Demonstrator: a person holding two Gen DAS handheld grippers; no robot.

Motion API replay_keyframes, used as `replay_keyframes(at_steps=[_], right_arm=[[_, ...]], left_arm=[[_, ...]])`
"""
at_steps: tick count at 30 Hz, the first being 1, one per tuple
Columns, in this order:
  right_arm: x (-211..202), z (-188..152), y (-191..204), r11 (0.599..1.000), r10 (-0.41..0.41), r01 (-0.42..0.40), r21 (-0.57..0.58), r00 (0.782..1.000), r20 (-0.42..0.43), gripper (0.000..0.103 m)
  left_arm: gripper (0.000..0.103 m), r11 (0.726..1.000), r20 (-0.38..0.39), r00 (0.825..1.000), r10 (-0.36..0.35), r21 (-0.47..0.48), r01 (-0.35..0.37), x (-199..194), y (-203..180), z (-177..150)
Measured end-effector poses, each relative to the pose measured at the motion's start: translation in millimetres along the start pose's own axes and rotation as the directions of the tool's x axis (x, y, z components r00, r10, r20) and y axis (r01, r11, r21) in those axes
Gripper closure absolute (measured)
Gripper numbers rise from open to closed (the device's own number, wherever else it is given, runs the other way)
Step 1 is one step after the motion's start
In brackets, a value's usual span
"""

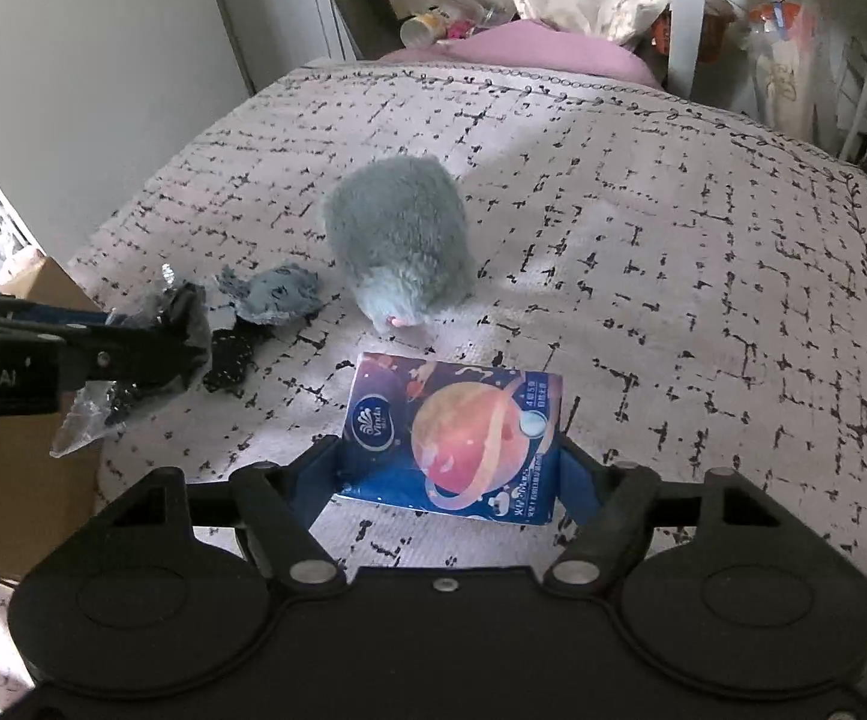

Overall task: Organize soft objects
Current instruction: 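Carry the plastic bag with the left tool over the box while the right tool lifts the carton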

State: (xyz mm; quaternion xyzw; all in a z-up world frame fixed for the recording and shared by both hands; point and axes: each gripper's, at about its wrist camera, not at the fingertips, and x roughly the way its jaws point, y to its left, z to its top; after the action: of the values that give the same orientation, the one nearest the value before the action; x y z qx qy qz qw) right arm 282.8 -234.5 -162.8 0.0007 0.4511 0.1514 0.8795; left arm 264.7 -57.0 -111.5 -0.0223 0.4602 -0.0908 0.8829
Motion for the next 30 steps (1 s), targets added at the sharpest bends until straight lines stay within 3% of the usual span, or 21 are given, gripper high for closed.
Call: replay_keyframes(at_steps=[17, 30], right_arm=[[-61.6, 21.3, 16.4, 0.998, 0.061, -0.060, -0.009, 0.991, 0.123, 0.031], [-90.5, 24.8, 41.9, 0.989, 0.136, -0.121, -0.080, 0.966, 0.219, 0.031]], left_arm=[[0.072, 0.997, 0.112, 0.993, 0.036, -0.072, -0.028, -70.0, 15.9, -6.2], [0.072, 0.989, 0.161, 0.985, 0.068, -0.144, -0.045, -108.1, 43.7, -25.0]])
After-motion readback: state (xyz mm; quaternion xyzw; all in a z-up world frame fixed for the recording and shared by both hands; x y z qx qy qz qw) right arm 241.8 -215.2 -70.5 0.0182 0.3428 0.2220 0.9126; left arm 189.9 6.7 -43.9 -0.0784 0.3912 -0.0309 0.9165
